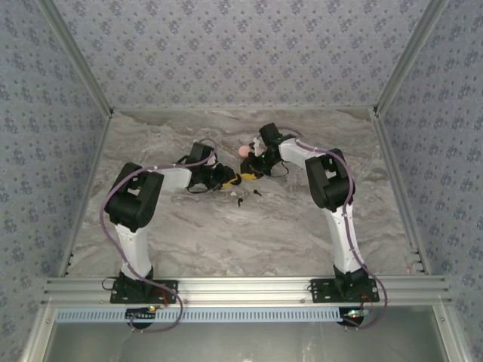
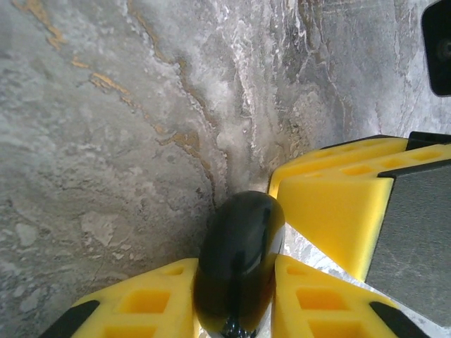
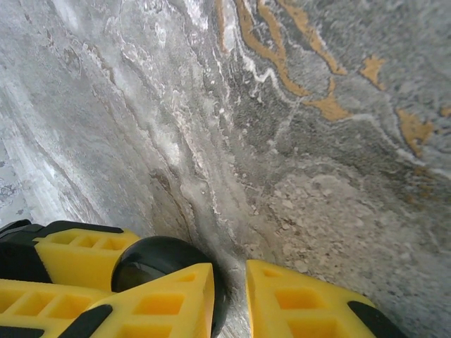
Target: Insert wireless bluetooth earbuds into charging case
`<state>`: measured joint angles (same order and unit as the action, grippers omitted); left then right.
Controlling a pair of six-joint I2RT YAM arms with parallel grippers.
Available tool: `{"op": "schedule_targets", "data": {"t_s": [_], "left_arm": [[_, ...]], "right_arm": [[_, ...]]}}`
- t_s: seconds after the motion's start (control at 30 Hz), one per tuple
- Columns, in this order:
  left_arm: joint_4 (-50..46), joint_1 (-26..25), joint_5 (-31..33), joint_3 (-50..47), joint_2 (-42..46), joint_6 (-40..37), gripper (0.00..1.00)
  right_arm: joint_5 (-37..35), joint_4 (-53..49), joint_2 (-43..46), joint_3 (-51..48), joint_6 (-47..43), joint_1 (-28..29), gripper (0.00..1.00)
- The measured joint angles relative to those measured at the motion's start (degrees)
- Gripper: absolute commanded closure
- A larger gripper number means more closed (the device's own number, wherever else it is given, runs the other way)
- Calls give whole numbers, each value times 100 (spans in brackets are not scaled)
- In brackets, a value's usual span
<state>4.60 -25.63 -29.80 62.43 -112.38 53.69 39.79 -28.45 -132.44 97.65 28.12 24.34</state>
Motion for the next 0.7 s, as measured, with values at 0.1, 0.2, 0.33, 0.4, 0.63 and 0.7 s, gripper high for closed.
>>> {"op": "schedule_targets", "data": {"t_s": [0.1, 0.2, 0.33, 0.4, 0.63, 0.7], "left_arm": [[-4, 0, 4, -4, 52, -4, 77], [-9, 0, 7, -4, 155, -22, 77], [-4, 2, -4, -4, 411, -72, 77], [-7, 13, -37, -4, 557, -116, 77], [212, 13, -415, 90, 892, -219, 76], [350, 13, -584, 111, 935, -216, 76]], "right_arm": [[-15, 59, 72, -92, 22, -28, 73], [-79, 157, 367, -461, 68, -96, 71], [-133, 306, 1054, -1091, 105, -348, 68], [-144, 385, 1480, -1364, 105, -503, 68], [149, 796, 2769, -1991, 70, -894, 66], [348, 883, 2942, -2059, 35, -907, 63]]}}
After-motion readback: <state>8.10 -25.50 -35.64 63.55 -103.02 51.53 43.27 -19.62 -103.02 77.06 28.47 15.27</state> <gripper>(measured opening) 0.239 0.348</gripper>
